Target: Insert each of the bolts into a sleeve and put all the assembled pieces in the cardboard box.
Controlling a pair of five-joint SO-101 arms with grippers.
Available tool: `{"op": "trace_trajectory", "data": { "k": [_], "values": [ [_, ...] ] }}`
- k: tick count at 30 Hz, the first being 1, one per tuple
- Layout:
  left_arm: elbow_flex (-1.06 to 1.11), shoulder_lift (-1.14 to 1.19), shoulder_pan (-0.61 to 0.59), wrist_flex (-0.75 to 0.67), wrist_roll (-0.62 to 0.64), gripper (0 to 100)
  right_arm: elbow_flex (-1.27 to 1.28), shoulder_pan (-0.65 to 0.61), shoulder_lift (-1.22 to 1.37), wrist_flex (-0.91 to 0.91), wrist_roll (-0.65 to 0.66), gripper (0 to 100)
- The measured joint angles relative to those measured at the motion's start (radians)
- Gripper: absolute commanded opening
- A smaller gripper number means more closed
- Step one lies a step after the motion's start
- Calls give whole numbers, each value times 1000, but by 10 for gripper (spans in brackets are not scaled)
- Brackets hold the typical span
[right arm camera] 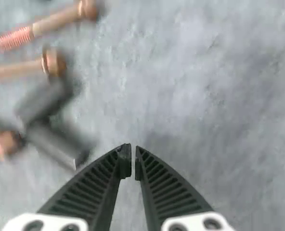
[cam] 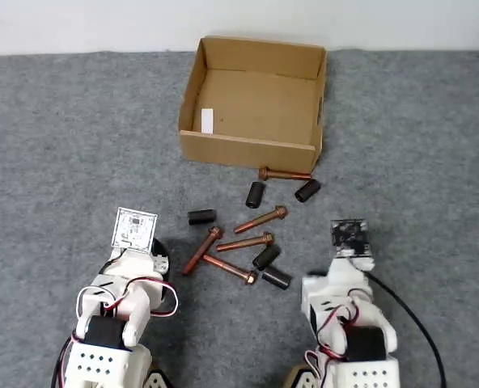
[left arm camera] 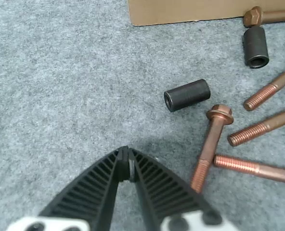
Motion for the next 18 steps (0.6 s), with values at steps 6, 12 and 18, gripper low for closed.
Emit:
{"op": "trace_trajectory", "data": {
  "k": [6,12,18],
  "values": [
    [0,0,0,0,0,6,-242,-46,43,-64,-68,8],
    [0,0,0,0,0,6,-425,-89,327,-210,-158,9],
    [0,0,0,0,0,6,-611,-91,763,-361,-270,9]
  ]
}}
